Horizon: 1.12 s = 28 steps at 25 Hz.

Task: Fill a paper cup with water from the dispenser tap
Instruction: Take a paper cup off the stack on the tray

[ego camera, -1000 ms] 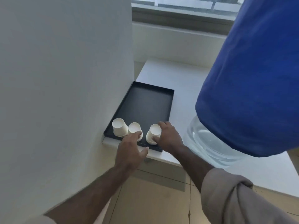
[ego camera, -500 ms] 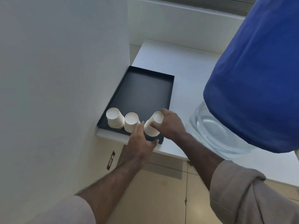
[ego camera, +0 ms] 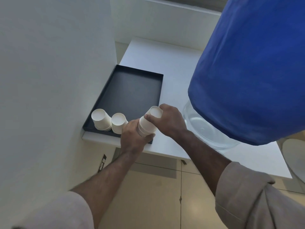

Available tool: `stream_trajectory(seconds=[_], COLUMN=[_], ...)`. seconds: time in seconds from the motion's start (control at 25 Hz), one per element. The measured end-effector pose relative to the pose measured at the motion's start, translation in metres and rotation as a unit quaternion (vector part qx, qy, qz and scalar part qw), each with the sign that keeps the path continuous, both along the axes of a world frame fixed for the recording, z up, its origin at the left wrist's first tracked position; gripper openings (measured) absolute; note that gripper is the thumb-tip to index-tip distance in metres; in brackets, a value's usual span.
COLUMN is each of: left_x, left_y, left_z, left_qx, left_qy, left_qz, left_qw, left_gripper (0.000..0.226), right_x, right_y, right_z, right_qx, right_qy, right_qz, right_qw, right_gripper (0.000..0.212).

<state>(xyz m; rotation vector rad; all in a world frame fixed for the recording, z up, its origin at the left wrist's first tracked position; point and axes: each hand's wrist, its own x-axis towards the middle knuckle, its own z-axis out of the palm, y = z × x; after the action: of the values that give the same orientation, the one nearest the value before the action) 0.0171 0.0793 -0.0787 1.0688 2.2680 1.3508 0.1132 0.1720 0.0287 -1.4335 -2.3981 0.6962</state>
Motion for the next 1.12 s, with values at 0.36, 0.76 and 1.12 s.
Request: stream_trajectory(seconds=[0.36, 0.76, 1.12], left_x=[0.018, 0.025, 0.074], left_y=[0.014, 0.026, -0.033], left_z=[-0.013, -0.047, 0.016], left_qx=[-0.057, -0.201, 0.128], left_qy=[0.028, 0.079, -0.389], left_qz=[0.08, 0.149, -0.007], left_qw=[0.995, 0.965, 0.912], left_gripper=[0.057, 0.032, 0.051], right_x=[0.009, 0.044, 0.089], right_y=[-0.004, -0.025, -0.076], right_z=[0.015, -0.018, -0.059], right_qx=[0.044, 0.03, -0.134], right_qy=[0.104, 0.168, 0.345], right_qz=[-0.05, -0.096, -0.115], right_qw=[0.992, 0.981, 0.922], right_gripper=[0.052, 0.059, 0.059])
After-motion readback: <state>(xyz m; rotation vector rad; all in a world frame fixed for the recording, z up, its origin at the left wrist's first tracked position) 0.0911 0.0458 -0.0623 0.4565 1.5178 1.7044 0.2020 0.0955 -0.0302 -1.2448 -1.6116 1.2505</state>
